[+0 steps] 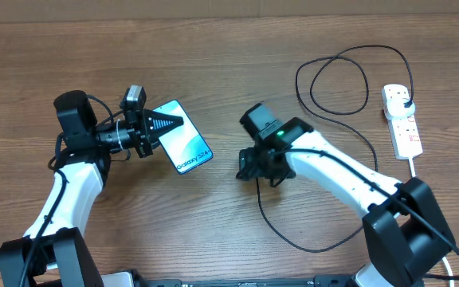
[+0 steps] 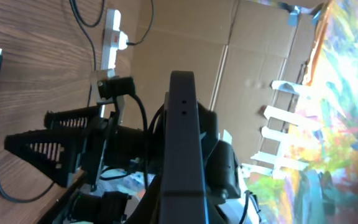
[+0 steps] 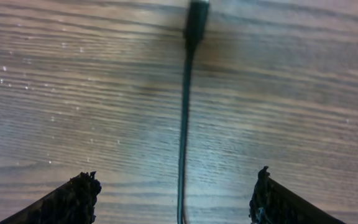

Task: Plug charger to phone and switch on socket
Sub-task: 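Carry the cable plug with the right gripper toward the phone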

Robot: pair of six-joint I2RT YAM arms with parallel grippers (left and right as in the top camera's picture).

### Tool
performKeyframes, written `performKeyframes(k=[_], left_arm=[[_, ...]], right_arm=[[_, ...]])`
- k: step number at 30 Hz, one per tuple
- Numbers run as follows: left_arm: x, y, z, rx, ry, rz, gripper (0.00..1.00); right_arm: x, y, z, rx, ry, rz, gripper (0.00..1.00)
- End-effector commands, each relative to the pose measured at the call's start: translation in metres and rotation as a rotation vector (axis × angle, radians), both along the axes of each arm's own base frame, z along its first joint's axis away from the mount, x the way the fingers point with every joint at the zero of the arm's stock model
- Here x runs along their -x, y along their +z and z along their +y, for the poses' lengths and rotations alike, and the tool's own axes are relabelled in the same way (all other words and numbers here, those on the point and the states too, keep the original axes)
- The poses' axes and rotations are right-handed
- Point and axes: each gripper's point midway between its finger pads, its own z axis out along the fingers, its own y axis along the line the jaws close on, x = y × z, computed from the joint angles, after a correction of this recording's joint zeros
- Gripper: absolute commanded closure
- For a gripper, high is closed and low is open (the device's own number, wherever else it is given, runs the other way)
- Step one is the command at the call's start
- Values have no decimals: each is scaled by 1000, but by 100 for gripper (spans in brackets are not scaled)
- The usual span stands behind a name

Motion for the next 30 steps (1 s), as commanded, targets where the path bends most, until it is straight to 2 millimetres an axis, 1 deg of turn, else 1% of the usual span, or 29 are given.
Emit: performKeyframes(k=[1,3,7,12,16,20,21,24,27,30], left_arm=[[2,17,21,27,12,-37,96],[-1,17,33,29,47,-25,96],[-6,17,56,33,117,-11,96],[-8,17,75,32,173,-13,96],[-9,17,76,32,177,-13,96],[-8,17,76,33,176,-12,96],[-8,17,76,32,176,-13,96],[-8,17,76,32,176,-13,95],[-9,17,76,32,177,-13,94],[-8,17,76,33,176,-12,94]], right_arm=[[-10,0,-6,95,16,-100,19],[-17,-1,-6,112,12,-131,19],[-23,-7,-3,106,9,-146,19],[-26,-14,-1,107,9,-145,22],[-22,-24,2,99,15,-111,32],[-22,-37,6,95,12,-86,33],[-21,-40,6,100,12,-80,37],[-19,-48,4,116,14,-61,41],[-16,-52,1,130,15,-44,42],[-15,-53,0,135,15,-38,46]])
